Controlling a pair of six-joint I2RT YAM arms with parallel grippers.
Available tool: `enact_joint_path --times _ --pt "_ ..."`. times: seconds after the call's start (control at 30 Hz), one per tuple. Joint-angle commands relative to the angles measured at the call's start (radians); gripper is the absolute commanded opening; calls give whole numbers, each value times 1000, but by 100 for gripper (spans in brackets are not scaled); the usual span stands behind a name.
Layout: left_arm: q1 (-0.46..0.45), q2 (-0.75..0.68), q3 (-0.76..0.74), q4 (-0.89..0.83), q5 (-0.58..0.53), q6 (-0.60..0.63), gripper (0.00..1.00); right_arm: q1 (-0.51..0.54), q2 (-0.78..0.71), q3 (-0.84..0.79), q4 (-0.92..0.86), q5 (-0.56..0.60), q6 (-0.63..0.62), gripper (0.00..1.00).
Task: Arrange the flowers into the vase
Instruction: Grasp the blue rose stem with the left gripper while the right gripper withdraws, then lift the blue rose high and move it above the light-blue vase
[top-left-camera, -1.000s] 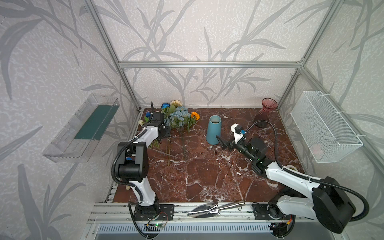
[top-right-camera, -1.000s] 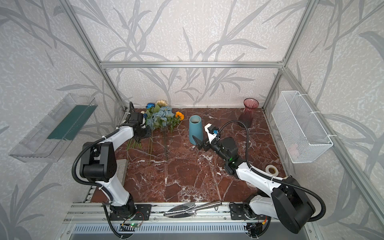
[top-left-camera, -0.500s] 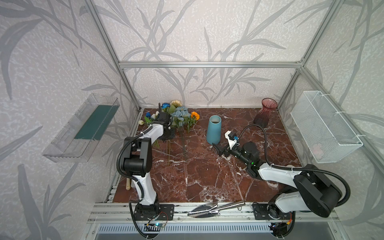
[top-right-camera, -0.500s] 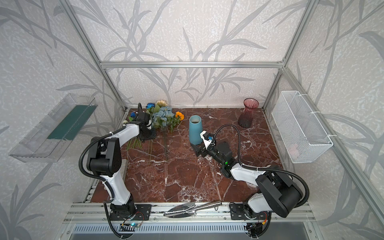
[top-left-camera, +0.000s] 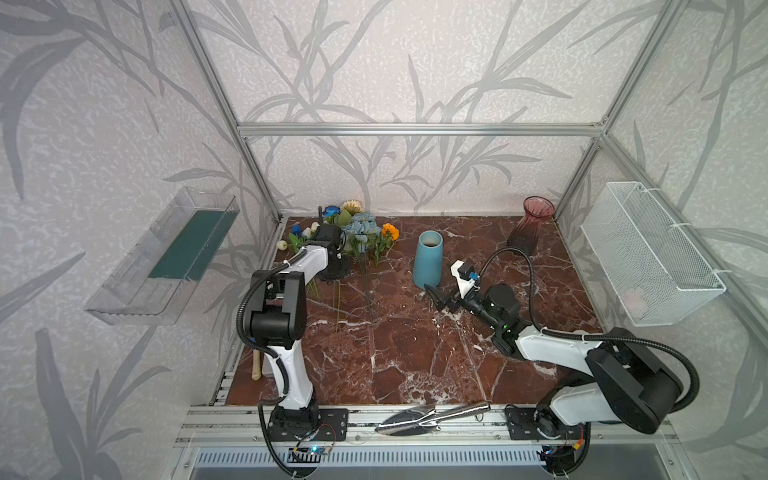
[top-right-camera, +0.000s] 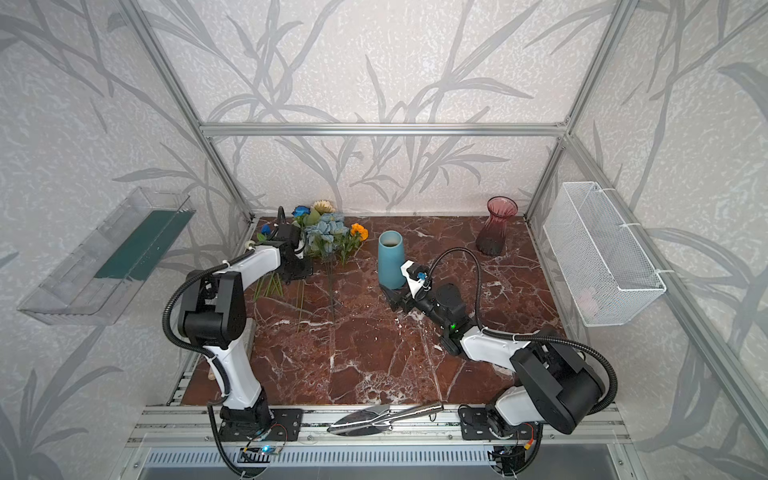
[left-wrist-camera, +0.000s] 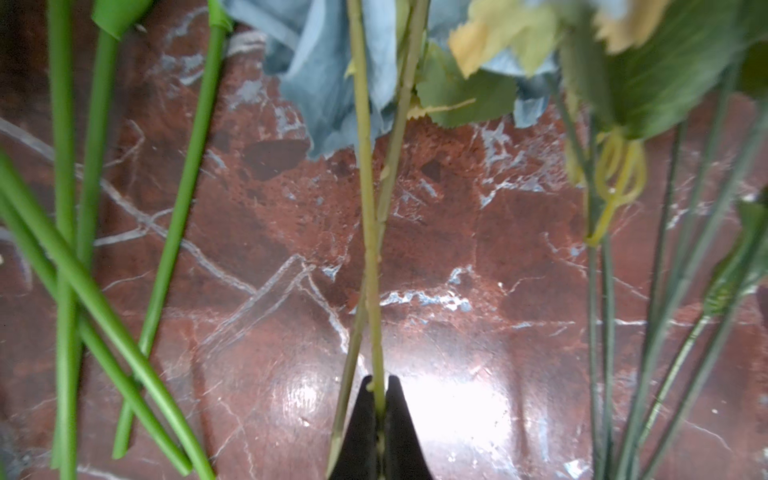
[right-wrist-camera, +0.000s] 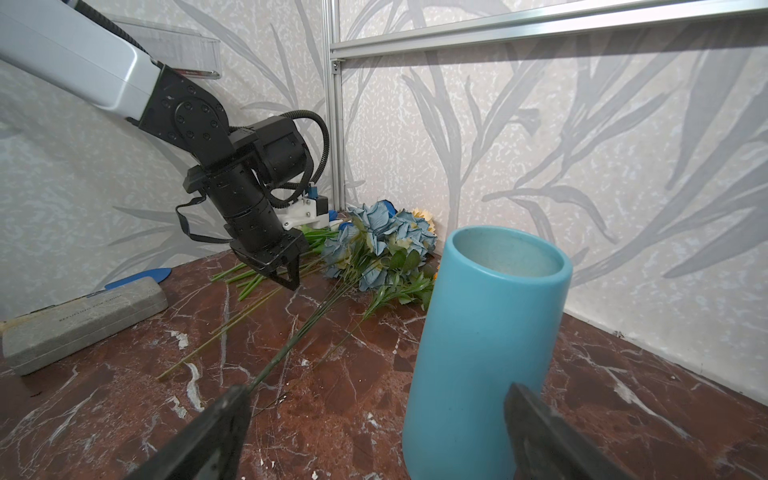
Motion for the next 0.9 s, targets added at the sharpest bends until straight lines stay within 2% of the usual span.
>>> enact_joint_path --times 0.0,0.3,0.5,0.7,0.87 --pt "-1 -95 -24 0 -7 -27 0 5 -18 -3 53 -11 -3 96" --pt "-8 -373 -142 116 -1 -82 0 5 -40 5 46 -8 -30 96" --pt "-40 -572 -254 283 63 -87 0 7 -6 50 48 -12 -28 96" --pt "-191 -762 -308 457 -5 43 0 7 -17 62 93 21 -24 96" --pt "-283 -784 -267 594 91 79 0 -10 -77 53 32 52 -17 96"
